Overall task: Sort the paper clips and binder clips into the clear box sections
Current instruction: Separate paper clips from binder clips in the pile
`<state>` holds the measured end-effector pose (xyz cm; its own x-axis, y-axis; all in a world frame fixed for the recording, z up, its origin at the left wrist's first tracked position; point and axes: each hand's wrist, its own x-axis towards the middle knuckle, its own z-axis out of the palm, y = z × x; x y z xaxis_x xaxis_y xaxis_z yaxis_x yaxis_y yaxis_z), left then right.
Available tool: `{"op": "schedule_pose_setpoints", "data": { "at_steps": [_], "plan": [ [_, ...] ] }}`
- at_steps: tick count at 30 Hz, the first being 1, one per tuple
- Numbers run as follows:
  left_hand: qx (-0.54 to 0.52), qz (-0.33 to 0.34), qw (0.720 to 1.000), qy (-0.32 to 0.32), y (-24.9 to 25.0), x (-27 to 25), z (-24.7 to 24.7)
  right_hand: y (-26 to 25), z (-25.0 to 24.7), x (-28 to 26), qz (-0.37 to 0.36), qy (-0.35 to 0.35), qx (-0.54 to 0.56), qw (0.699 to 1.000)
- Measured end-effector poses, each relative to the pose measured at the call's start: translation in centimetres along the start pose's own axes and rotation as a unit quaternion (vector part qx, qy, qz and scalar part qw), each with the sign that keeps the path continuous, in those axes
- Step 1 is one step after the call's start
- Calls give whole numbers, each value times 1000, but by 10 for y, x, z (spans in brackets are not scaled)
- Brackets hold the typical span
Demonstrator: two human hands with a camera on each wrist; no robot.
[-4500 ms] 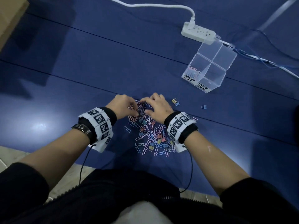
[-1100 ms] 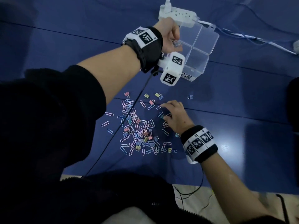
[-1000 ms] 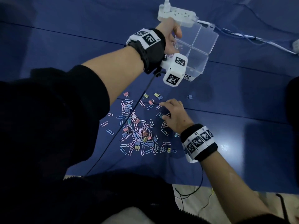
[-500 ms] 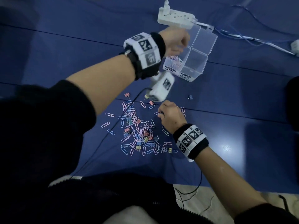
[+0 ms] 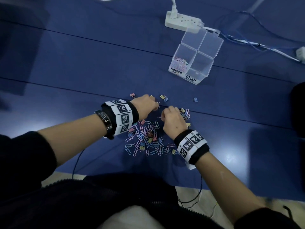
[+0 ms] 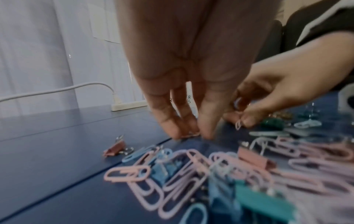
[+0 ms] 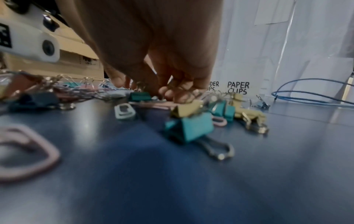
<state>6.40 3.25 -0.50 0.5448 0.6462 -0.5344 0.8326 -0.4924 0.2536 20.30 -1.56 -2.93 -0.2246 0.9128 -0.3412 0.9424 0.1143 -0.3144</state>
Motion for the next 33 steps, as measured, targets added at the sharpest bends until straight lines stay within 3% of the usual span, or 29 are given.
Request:
{"op": "schedule_pose_setpoints", "data": {
  "at_steps": [4,7,9,11,13,17,19,20,22,25,28,30,33],
  "plan": [
    [1,-1,1000,6,1,7,2,0,-2,-2,-8,23,16,1000],
    [9,-13,1000,7,3,8,2,14,-13,-9,88,159,182,966],
    [-13,-10,1000,16,4,8,1,31,-23,-17,162,252,276,913],
    [-38,-6,999,17,5,8,-1,49,-31,-21,228,271,339,872],
    [-37,-1,999,9,7,8,-2,65,-34,-21,276,256,440,815],
    [-30,5,999,13,8,6,-2,75,-44,-15,320,197,677,632],
    [-33,3,999,18,9,5,-1,78,-47,-16,314,142,731,589],
    [-32,2,999,18,10,5,0,79,-48,-15,309,120,741,584],
    [-42,0,999,18,13,4,3,80,-46,-10,310,95,711,624],
    [-87,-15,996,24,16,2,2,80,-40,0,314,85,558,763],
    [-116,-30,992,29,15,2,2,80,-37,3,282,61,322,902],
    [-138,-44,989,34,14,2,2,78,-35,2,262,53,219,938],
    [-203,-53,976,54,15,3,0,73,-28,4,253,64,176,949]
  ]
}}
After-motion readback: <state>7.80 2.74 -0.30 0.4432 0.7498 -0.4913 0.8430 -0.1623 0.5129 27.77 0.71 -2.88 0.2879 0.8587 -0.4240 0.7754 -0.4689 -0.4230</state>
